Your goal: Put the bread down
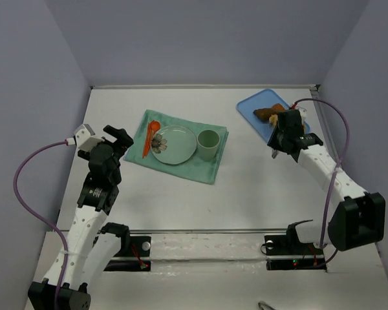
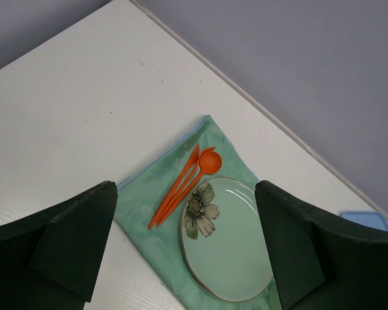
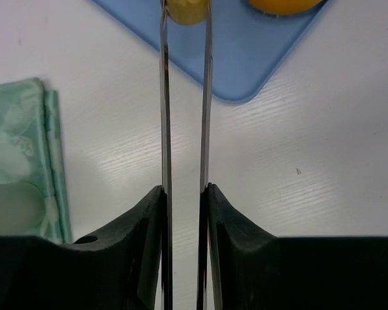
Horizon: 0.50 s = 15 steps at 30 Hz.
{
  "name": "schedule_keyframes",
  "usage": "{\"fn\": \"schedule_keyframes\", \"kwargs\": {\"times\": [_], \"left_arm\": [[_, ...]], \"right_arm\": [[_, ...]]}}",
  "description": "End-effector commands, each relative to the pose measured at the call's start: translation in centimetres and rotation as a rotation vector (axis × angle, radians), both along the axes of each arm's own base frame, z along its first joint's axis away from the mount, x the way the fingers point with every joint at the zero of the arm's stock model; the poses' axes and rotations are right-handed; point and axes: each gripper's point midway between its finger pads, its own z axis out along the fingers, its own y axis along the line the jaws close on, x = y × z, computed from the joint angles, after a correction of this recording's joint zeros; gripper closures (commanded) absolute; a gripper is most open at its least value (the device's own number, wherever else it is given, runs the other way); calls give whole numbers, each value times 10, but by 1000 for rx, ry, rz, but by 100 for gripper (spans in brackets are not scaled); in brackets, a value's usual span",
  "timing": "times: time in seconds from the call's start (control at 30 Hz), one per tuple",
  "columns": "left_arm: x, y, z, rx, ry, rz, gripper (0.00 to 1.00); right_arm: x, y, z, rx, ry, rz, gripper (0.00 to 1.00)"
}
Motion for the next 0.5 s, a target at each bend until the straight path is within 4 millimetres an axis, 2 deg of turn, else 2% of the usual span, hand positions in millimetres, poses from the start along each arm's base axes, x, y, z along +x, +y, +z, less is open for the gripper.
{"fn": "schedule_keyframes", "kwargs": {"times": [0.0, 0.03, 0.07, 0.1, 0.2, 0.27, 0.37, 0.4, 0.43, 0.47], "left_arm": [[0, 5, 10, -4, -52, 24, 1], [0, 5, 10, -4, -53, 24, 1], [0, 5, 11, -5, -55, 21, 1], [-1, 5, 11, -6, -57, 22, 1], [0, 4, 12, -5, -58, 20, 1], [0, 4, 11, -4, -54, 15, 1], [0, 4, 12, -3, -55, 15, 1], [0, 4, 11, -3, -54, 13, 1], [-1, 4, 12, -3, -57, 13, 1], [0, 4, 11, -2, -55, 13, 1]], "right_arm": [[-19, -8, 67, 43, -180, -18, 82], [-25, 6, 74, 88, -190, 61, 83], [-31, 13, 91, 117, -244, 118, 83], [-34, 33, 103, 179, -280, 227, 84], [-42, 74, 136, 232, -409, 486, 84], [-53, 110, 147, 280, -428, 667, 84], [-54, 150, 156, 275, -452, 842, 84], [-63, 175, 156, 272, -445, 920, 84], [-56, 191, 153, 248, -431, 971, 84], [-63, 215, 151, 257, -415, 1041, 83]]}}
